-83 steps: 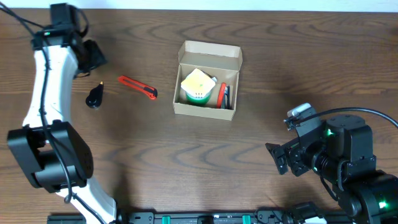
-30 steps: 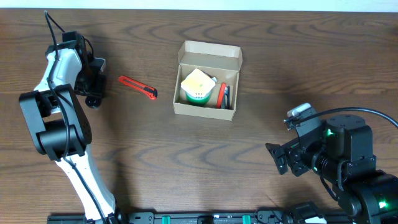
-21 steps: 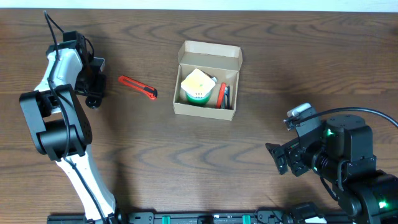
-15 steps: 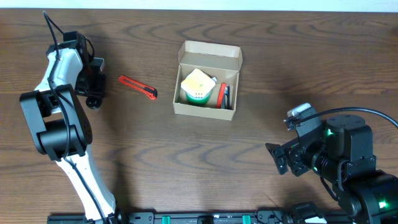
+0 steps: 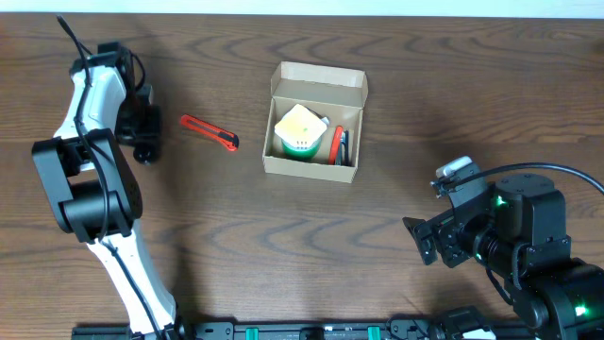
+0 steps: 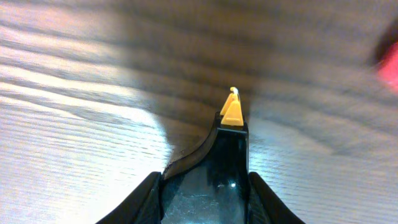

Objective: Pack container
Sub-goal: 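Carry the black tape measure with the left gripper into the box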

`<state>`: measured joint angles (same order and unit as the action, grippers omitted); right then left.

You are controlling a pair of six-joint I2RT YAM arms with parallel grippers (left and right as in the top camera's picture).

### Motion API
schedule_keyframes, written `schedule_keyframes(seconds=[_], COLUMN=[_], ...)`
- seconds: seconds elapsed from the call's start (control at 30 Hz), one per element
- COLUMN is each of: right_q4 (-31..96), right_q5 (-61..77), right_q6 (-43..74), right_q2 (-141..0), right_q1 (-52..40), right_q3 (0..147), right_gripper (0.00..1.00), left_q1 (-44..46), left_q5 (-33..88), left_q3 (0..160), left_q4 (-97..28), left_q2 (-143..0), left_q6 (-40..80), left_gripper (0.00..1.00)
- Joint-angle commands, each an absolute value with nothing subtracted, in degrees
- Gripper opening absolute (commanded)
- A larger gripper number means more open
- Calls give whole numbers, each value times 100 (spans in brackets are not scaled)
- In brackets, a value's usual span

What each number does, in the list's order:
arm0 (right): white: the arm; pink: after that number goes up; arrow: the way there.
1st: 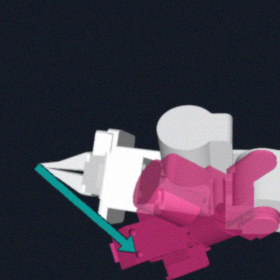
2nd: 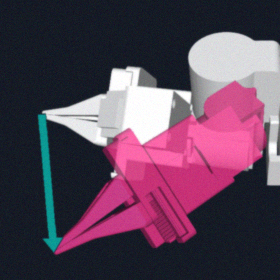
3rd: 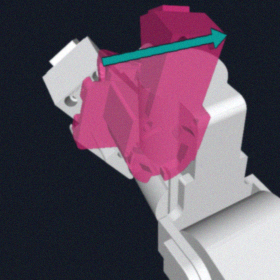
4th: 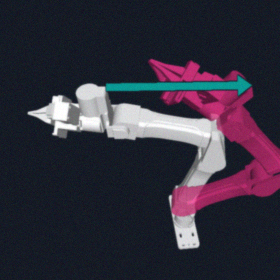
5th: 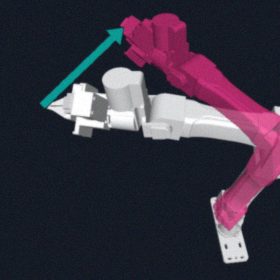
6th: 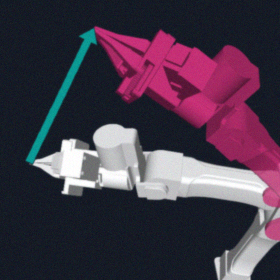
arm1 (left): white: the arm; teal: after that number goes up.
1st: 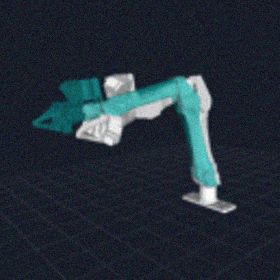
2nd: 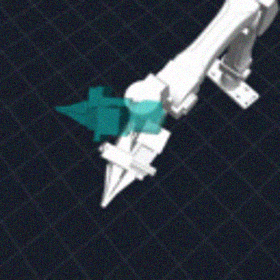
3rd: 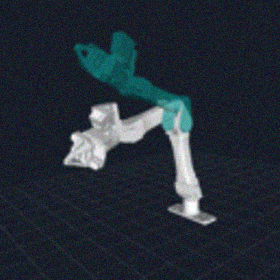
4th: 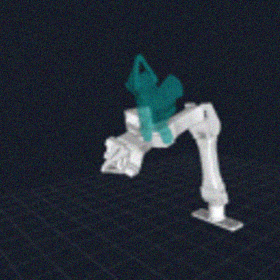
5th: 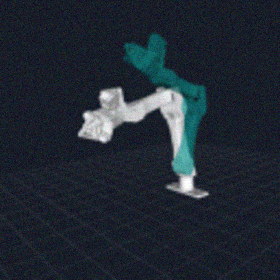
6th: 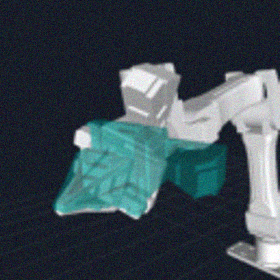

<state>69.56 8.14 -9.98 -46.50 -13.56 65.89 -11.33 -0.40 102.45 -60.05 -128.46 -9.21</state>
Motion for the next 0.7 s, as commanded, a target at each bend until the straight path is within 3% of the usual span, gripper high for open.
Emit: schedule_keyframes(seconds=[0.0,0.23,0.67], right_q4=[6965,6965,6965], right_q5=[840,840,840], right_q6=[-1079,-1079,-1079], right_q2=[-4650,-4650,-4650], right_q1=[-1304,-1304,-1306], right_q3=[6587,6587,6587], right_gripper=[99,99,99], left_q1=[-945,-130,2991], left_q5=[-36,784,902], left_q3=[10565,10696,10694], left_q4=[-6097,-6064,-4816], left_q2=[-12385,-11325,-11229], left_q6=[-384,722,2521], left_gripper=[6,6,6])
